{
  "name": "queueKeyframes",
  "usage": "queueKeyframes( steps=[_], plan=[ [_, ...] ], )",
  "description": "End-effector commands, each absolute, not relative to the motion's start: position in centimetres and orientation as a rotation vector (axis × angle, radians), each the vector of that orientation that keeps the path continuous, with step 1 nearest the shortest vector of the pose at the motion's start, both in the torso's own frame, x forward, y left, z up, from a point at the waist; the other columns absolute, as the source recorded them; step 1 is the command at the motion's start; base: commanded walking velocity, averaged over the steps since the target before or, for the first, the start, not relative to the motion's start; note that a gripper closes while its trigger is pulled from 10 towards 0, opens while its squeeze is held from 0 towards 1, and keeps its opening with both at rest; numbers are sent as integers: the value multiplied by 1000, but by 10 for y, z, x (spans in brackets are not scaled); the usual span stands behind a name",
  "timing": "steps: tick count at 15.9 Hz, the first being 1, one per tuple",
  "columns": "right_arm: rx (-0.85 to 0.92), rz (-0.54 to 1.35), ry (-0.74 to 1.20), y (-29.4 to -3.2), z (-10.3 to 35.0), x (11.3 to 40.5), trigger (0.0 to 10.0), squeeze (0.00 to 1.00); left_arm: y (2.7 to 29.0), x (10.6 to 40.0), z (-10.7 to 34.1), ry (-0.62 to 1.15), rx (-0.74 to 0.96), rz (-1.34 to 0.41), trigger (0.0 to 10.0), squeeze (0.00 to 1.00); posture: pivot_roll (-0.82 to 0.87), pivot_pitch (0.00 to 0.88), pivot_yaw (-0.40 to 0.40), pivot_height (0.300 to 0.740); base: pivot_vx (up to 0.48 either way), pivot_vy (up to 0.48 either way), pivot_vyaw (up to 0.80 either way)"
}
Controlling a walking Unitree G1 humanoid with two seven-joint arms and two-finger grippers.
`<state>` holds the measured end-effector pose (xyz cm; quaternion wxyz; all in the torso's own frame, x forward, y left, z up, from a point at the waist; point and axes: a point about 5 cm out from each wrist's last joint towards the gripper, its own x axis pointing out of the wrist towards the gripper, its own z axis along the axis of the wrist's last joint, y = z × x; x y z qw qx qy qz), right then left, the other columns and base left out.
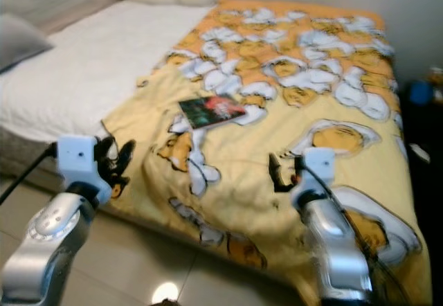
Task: Clean up the room
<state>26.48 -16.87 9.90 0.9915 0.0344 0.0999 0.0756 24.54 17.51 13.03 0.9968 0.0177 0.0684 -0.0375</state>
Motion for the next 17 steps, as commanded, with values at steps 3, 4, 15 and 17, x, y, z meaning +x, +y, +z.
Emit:
queueKeyframes(
  steps=[3,4,15,17],
  plan=[
    [59,146,218,-178,96,261,10000,0,167,247,136,119,47,-113,10000,251,2,0,56,740,394,0,0],
    [59,149,216,-178,96,262,10000,0,166,248,137,118,50,-120,10000,251,1,0,58,740,394,0,0],
    [71,326,228,-158,93,260,10000,0,164,243,136,121,79,-152,10000,251,12,0,53,740,375,0,218],
    [63,338,234,-158,93,260,10000,0,163,242,135,124,86,-158,10000,247,16,0,46,740,354,0,0]
  ],
)
